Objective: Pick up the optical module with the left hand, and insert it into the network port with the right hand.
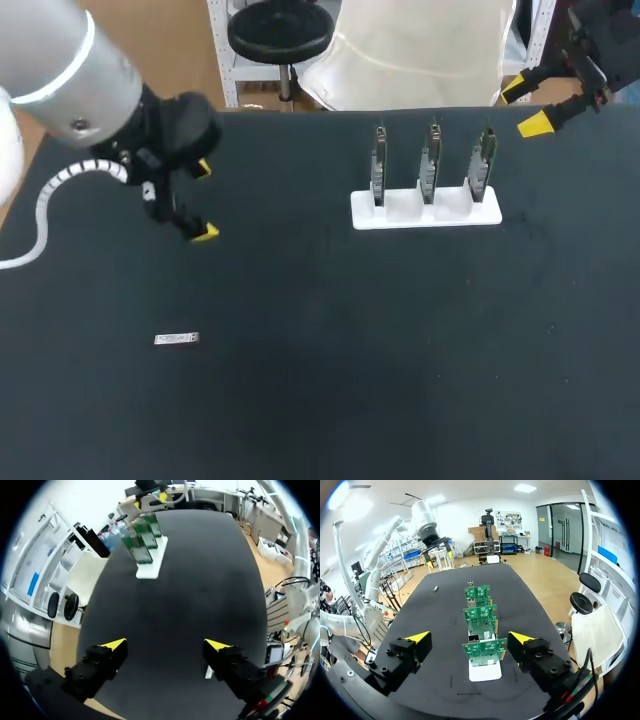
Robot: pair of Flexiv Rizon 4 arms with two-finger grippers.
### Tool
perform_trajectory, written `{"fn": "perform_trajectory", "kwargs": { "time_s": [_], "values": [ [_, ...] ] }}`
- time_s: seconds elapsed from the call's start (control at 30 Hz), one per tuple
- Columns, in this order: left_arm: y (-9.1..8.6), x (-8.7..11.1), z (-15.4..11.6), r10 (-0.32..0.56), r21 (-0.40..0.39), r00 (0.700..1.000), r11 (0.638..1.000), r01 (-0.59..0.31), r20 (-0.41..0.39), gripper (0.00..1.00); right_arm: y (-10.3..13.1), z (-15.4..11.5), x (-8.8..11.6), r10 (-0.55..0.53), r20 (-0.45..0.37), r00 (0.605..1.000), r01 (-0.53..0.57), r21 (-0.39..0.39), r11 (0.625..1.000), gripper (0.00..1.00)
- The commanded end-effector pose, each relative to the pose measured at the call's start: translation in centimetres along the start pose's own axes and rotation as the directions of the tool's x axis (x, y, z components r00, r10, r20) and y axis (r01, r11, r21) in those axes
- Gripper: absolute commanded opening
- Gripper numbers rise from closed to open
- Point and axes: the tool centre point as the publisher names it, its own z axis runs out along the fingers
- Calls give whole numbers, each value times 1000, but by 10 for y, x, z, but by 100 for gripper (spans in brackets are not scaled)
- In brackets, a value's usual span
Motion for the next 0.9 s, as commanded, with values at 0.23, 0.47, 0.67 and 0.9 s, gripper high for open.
{"fn": "perform_trajectory", "kwargs": {
  "time_s": [0.23, 0.47, 0.67, 0.9],
  "values": [
    [-36, 46, 3, -75, 61, 997, 995, 76, -18, 100, 2, 0, 0, -1, 0, 1000, 1, 5, 1000, 100],
    [-64, 71, 11, -86, 87, 993, 992, 93, -81, 100, 2, 0, 0, -1, 0, 1000, 1, 5, 1000, 100],
    [-76, 86, 19, -110, 98, 988, 988, 120, -106, 100, 2, 0, 0, -1, 0, 1000, 1, 5, 1000, 100],
    [-91, 97, 30, -113, 140, 987, 982, 129, -118, 100, 2, 0, 0, -1, 0, 1000, 1, 5, 1000, 100]
  ]
}}
